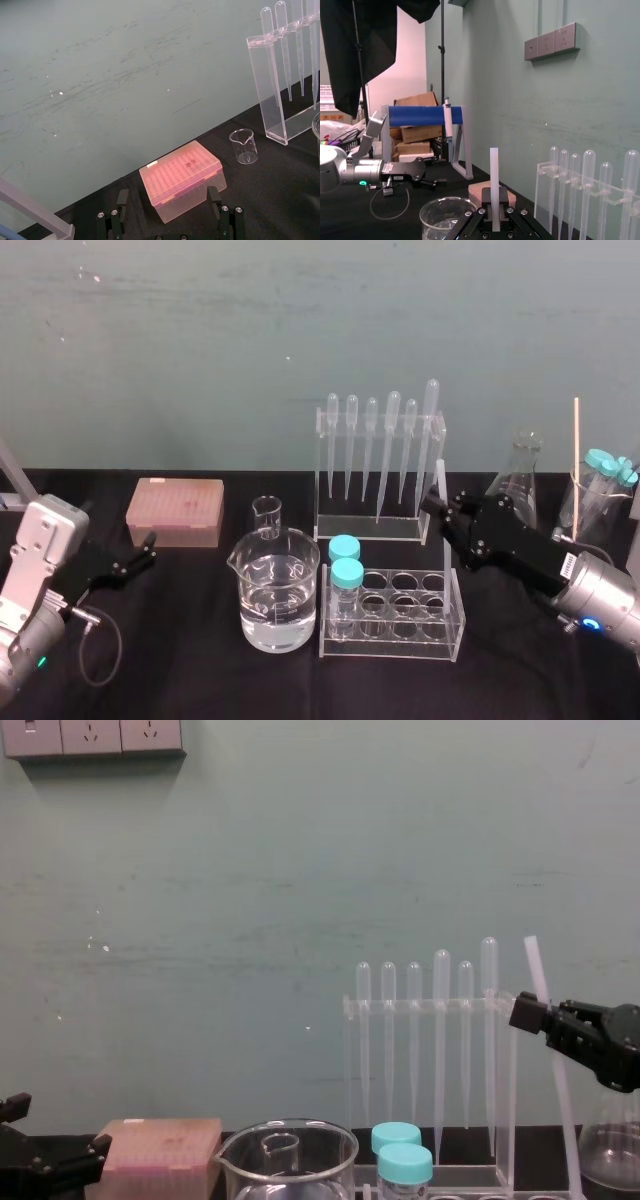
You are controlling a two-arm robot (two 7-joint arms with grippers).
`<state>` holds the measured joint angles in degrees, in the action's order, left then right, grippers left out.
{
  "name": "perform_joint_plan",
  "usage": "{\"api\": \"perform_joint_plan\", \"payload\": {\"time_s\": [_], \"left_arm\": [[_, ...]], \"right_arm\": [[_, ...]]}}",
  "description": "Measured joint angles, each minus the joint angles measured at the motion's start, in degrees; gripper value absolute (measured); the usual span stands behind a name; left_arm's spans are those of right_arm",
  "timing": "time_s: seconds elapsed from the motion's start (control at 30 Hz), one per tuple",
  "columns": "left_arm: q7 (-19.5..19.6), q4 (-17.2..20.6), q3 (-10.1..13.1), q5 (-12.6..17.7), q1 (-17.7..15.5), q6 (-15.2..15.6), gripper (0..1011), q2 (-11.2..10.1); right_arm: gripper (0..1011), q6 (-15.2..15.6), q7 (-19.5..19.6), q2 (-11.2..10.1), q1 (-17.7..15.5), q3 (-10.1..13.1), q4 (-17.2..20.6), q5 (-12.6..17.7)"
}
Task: Pick up the stirring rod with one hand, then place it down.
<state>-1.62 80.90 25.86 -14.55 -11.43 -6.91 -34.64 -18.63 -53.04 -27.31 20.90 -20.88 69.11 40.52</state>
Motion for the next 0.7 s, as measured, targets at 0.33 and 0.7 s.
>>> {"api": "perform_joint_plan", "payload": {"time_s": [0.33,0.7], "left_arm": [[0.00,0.00,0.00,0.00,0.00,0.00,1000,0.00],[0.00,0.00,0.00,0.00,0.00,0.00,1000,0.00]], "right_arm": [[70,0.00,-1.09,0.68,2.10,-1.87,-3.27,-0.59],[69,1.96,-2.31,1.76,5.41,-4.62,-9.13,-2.36]]}}
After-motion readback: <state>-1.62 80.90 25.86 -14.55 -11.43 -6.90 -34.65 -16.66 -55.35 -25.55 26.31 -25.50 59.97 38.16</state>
